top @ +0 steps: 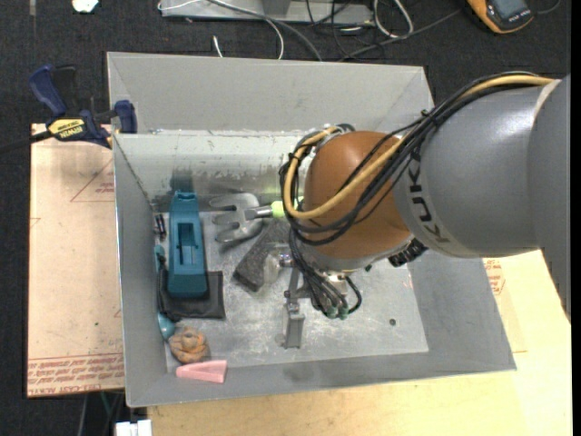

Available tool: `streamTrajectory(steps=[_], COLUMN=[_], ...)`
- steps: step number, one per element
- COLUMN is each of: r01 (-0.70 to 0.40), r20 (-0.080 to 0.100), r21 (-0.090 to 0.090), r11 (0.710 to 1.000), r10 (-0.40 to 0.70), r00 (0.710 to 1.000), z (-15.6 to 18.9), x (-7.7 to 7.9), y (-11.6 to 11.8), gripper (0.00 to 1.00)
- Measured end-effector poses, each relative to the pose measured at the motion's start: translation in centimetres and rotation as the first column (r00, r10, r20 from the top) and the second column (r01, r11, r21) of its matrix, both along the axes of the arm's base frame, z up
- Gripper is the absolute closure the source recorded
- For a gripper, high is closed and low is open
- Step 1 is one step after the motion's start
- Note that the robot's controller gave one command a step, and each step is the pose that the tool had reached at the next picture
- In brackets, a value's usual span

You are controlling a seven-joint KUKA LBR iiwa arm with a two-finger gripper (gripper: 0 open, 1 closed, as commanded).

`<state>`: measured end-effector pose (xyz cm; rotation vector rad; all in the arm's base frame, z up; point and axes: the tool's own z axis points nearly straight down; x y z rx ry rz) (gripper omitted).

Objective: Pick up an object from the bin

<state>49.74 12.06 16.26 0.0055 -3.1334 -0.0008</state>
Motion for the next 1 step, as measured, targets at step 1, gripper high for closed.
streamTrajectory(steps=[1], r01=[0.003], r20=[0.008], r21=[0.001], r11=[1.000], r10=[-0.003], r00=[1.000], z=[0.43], x=[0.19], y=[-0.05], gripper=[0.00])
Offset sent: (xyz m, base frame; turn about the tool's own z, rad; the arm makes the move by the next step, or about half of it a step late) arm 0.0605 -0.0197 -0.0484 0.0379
